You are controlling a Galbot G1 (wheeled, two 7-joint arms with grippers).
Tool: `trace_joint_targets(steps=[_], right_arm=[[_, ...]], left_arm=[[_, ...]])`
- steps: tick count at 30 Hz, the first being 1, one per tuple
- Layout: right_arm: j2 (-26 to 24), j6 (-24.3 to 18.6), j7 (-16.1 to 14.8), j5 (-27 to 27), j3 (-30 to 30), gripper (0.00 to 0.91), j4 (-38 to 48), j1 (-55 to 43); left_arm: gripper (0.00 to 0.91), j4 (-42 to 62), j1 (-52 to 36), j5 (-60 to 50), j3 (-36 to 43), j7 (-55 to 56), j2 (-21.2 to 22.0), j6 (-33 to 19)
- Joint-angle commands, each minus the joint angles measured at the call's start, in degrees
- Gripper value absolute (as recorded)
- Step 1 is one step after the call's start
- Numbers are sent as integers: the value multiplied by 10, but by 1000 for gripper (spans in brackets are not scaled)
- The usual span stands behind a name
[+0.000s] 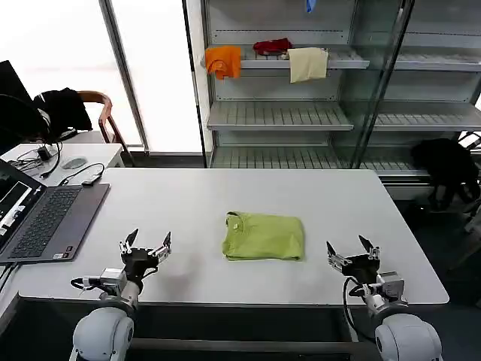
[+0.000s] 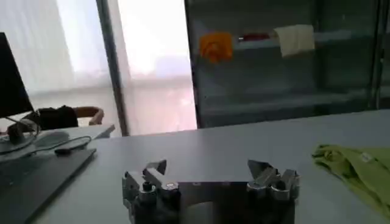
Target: Fold and organize the clothes.
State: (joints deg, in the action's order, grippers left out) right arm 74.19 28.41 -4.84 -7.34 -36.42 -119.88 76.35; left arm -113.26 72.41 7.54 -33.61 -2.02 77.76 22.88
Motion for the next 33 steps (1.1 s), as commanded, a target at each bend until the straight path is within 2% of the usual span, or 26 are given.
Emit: trace_joint_targets(steps=[1,4,8,11,16,19,24,28,32,33], right_arm=[[25,15,32,38,-21,907,-6,12],[35,13,32,59,-19,907,-12,18],[42,8,31,61,-15,907,-10,17],[30,3,20,59,-3,907,-6,14],[-12,4,-12,-26,12,907,-14,-6],[-19,14,-14,-61,21,907,-7,-26],[-38,17,-11,-81,25,907,-5,-33],[-33,12,-14,-73,17,907,-13,-22],[3,19,-22,-22,7,907,-33,3],[7,14,-23,5,5,907,-40,13]], left_arm=[[907,36,-15,123,19,0,0,19],[907,40,-18,126,27,0,3,19],[907,43,-14,120,33,-1,5,16],[907,38,-7,103,29,-2,16,17],[907,27,10,47,24,-6,19,1],[907,17,11,35,23,-5,25,-7],[907,-7,9,15,29,-6,38,-21],[907,-30,20,19,28,-8,44,-41],[907,-37,35,22,24,-24,25,-63],[907,-40,36,25,23,-25,22,-66]])
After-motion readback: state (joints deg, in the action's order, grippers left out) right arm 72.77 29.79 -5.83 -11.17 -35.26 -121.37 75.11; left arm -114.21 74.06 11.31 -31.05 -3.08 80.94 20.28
